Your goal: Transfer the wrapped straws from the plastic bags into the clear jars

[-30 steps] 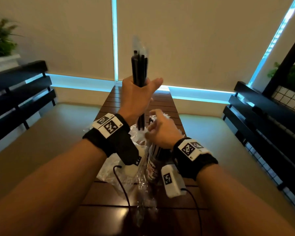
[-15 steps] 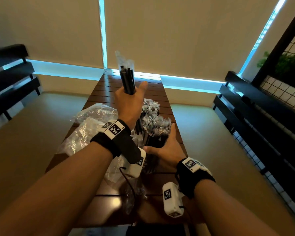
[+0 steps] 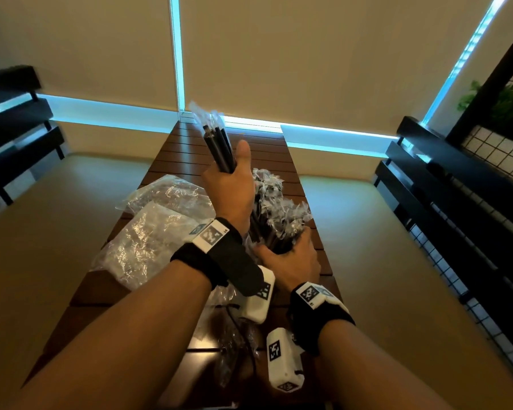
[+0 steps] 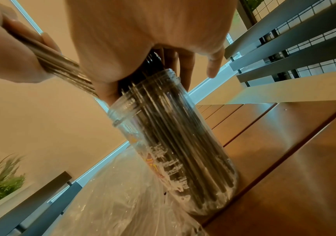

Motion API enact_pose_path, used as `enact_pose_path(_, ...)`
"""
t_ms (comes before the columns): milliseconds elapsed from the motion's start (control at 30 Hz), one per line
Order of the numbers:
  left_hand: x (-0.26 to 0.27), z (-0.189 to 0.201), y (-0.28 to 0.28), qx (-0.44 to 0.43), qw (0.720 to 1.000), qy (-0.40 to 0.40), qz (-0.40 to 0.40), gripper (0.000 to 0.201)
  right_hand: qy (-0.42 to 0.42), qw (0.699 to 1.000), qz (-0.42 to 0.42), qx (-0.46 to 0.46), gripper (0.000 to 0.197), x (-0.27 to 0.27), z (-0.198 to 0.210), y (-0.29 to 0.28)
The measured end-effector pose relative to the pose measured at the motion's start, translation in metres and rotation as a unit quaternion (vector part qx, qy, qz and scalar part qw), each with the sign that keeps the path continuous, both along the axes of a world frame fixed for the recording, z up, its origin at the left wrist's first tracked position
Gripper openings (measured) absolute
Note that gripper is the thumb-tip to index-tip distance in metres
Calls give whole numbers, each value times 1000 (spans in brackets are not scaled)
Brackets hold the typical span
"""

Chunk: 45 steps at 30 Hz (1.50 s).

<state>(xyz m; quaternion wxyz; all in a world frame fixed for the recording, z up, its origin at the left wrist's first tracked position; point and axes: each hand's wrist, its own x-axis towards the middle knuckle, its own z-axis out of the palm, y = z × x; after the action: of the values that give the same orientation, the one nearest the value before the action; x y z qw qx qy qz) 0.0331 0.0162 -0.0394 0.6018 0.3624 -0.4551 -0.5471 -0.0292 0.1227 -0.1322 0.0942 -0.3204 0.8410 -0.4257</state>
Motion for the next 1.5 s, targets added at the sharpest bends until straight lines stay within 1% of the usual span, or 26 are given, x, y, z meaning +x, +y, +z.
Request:
enact_pose_path(67,-1,-10,2,-23,999,-31,-1,43,2,1000,7,-9,86,0,-2,-2)
enact_pose_path(133,0,-17,3,-30,998,-46,-7,44,-4,999,18,-34,90,-2,-8,-4)
enact_pose_path(233,0,-20,0,-25,999,-44,-9,43,-61,993,55,-85,85,-12,-17,-4)
enact_pose_path(333,-1,-20,2,-22,999,-42,-17,41,-104,986,95,-85,88,-24,-26,-6)
enact_pose_path(433,0,-20,2,-22,998,-50,-21,41,-136,981,114,-72,89,-31,-31,-7)
enact_pose_path(533,1,-20,1,-20,998,-57,-19,43,-193,966,144,-91,92,-33,-36,-6)
enact_pose_path(633,2,-22,6,-63,995,-74,-27,44,-252,948,165,-107,105,-30,-37,-9)
enact_pose_path(667,3,-24,9,-77,993,-86,-32,45,-271,939,174,-120,106,-28,-37,-10)
enact_pose_path(700,4,-28,11,-88,991,-96,-37,46,-275,937,177,-123,106,-27,-36,-11)
enact_pose_path(733,4,-32,14,-97,989,-102,-41,46,-272,938,173,-128,107,-26,-37,-12)
enact_pose_path(767,4,-36,16,-105,987,-112,-41,48,-249,947,163,-124,107,-25,-36,-12)
enact_pose_path(833,2,-45,23,-134,979,-150,-34,52,-177,967,153,-103,102,-24,-38,-14)
enact_pose_path(900,0,-56,31,-172,967,-182,-37,51,-114,981,144,-58,89,-23,-39,-13)
enact_pose_path(933,-1,-61,35,-189,961,-199,-38,51,-95,985,138,-52,80,-24,-41,-14)
enact_pose_path(967,-2,-67,38,-208,953,-216,-36,49,-88,986,133,-56,72,-22,-38,-13)
enact_pose_path(1033,-1,-75,39,-235,941,-243,-30,44,-82,986,128,-63,63,-21,-36,-10)
enact_pose_path(1100,1,-79,36,-243,933,-263,-29,37,-82,987,129,-59,64,-21,-34,-8)
enact_pose_path(1200,9,-73,33,-228,925,-304,-15,40,-87,986,130,-63,78,-20,-37,-8)
enact_pose_path(1233,11,-71,32,-216,927,-306,-24,43,-97,985,130,-67,84,-20,-37,-8)
enact_pose_path(1267,15,-68,33,-202,930,-303,-45,58,-104,984,127,-72,90,-20,-40,-9)
enact_pose_path(1333,22,-63,34,-185,938,-280,-91,102,-111,983,124,-75,101,-22,-42,-11)
enact_pose_path(1367,25,-59,35,-189,939,-267,-104,117,-112,983,123,-74,102,-22,-43,-11)
enact_pose_path(1400,28,-53,36,-200,939,-256,-108,125,-111,984,124,-71,101,-21,-42,-11)
enact_pose_path(1433,30,-46,35,-218,938,-248,-107,128,-106,985,122,-64,99,-21,-42,-11)
enact_pose_path(1500,30,-28,33,-279,925,-242,-92,124,-102,986,119,-57,100,-20,-40,-10)
